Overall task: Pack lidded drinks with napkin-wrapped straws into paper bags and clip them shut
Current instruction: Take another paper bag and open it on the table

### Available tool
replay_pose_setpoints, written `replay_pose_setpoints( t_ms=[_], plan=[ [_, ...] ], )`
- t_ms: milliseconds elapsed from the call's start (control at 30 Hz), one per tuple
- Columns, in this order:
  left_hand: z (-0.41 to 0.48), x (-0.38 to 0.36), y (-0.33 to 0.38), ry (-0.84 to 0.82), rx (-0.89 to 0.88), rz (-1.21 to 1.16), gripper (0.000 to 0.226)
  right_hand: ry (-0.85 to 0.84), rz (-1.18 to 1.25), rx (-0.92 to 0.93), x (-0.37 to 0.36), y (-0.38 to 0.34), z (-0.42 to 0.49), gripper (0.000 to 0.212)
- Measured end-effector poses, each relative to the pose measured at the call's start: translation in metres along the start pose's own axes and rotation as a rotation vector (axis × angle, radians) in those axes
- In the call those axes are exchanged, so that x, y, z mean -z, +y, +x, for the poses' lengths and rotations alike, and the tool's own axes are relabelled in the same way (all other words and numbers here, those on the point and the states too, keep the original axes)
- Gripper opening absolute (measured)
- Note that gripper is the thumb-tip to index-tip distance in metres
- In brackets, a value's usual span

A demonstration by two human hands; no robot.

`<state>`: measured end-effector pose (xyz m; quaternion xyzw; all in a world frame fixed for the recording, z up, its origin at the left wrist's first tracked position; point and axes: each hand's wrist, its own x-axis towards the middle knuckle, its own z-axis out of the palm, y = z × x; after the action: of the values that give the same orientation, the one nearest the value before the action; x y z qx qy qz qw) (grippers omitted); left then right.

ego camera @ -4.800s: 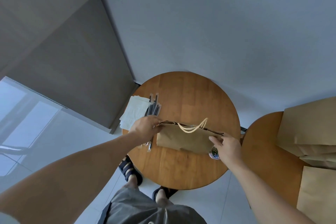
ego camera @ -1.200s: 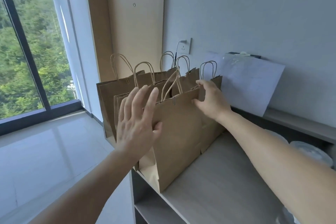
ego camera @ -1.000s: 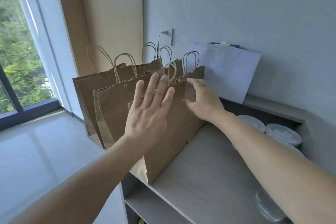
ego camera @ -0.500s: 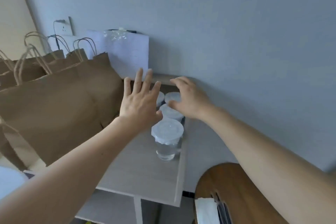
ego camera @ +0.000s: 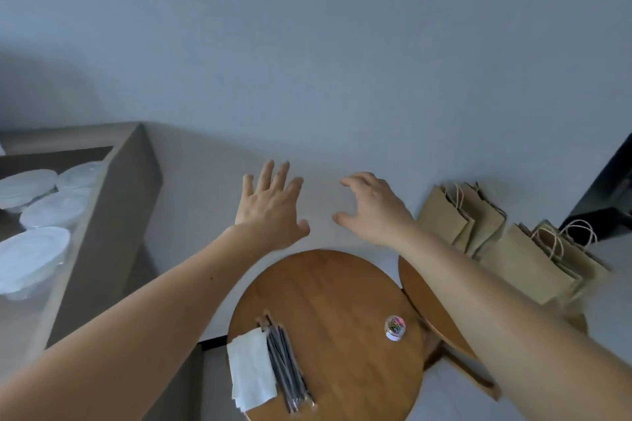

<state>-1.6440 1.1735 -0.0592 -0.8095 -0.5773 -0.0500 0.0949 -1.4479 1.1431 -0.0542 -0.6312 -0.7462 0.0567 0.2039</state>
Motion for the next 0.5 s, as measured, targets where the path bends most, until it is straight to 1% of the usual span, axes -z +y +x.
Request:
replay_pose_setpoints(
  t_ms=[133, 333, 500],
  plan=[
    [0.028, -0.035, 0.048, -0.101, -0.092, -0.054, 0.082, -0.05, -0.015, -0.137, -0.008, 0.061, -0.009, 0.068],
    [0.087, -0.073, 0.093, -0.19, -0.173, -0.163, 0.081, -0.148, -0.021, -0.333, -0.023, 0.131, -0.007, 0.066],
    [0.134, -0.098, 0.133, -0.222, -0.255, -0.222, 0.08, -0.105, -0.025, -0.528, -0.026, 0.193, -0.006, 0.059]
  ],
)
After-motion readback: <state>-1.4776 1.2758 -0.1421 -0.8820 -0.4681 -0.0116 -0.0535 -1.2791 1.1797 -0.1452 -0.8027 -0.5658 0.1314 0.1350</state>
